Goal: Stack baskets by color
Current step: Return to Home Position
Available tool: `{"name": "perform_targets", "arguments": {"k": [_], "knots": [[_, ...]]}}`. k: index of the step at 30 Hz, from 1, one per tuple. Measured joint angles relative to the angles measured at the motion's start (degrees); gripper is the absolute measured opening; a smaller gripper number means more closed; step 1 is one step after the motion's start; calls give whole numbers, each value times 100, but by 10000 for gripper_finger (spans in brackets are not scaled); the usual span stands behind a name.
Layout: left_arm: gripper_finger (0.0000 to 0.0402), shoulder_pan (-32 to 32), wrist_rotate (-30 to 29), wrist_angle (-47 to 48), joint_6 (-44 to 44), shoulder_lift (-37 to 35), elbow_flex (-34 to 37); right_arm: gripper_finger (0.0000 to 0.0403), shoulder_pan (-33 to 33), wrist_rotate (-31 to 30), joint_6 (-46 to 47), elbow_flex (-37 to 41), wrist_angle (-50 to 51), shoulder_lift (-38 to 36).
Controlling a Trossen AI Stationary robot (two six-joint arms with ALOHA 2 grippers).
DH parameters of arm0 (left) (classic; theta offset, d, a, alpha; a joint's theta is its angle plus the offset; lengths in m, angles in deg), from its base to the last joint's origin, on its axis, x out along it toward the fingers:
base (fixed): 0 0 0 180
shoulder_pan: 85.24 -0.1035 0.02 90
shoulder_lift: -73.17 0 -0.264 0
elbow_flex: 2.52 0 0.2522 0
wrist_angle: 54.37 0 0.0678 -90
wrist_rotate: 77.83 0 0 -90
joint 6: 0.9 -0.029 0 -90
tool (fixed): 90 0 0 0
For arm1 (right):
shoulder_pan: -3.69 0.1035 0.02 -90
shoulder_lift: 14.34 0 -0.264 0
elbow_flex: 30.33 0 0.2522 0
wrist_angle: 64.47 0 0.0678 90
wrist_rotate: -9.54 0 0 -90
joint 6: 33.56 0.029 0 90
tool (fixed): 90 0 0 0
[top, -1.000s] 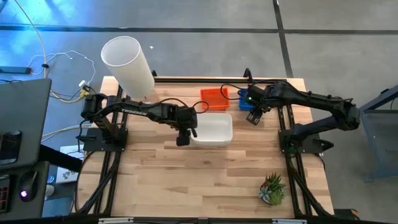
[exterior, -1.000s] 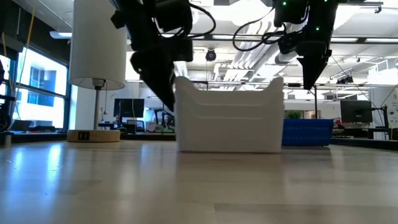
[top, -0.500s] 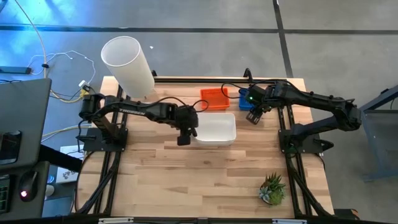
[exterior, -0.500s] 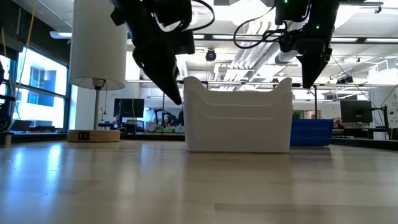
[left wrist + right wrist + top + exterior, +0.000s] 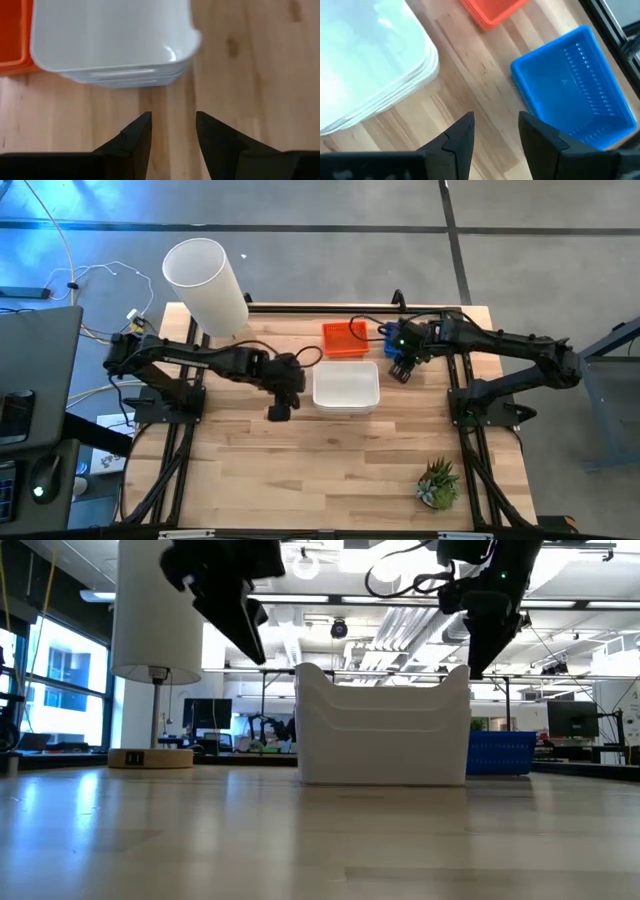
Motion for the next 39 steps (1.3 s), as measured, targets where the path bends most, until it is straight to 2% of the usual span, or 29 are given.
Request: {"name": "perform_targets", "arguments": {"k": [5, 10, 23, 33, 39], "knots": [[140, 225, 111, -712, 255, -466, 693, 142, 419, -124, 179, 372, -448, 0], [140, 225, 737, -1832, 503, -1090, 1490, 142, 756, -131, 142, 654, -898, 0], [140, -147, 836, -3111, 812, -2693, 3224, 142, 1359, -461, 400, 654, -1333, -605], [140, -381, 636, -3602, 1070, -4045, 4622, 142, 2334, -1641, 1282, 654, -1286, -1205], [140, -381, 546, -3661, 1116, -4789, 5104, 142, 2846, -2235, 1720, 654, -1281, -1231]]}}
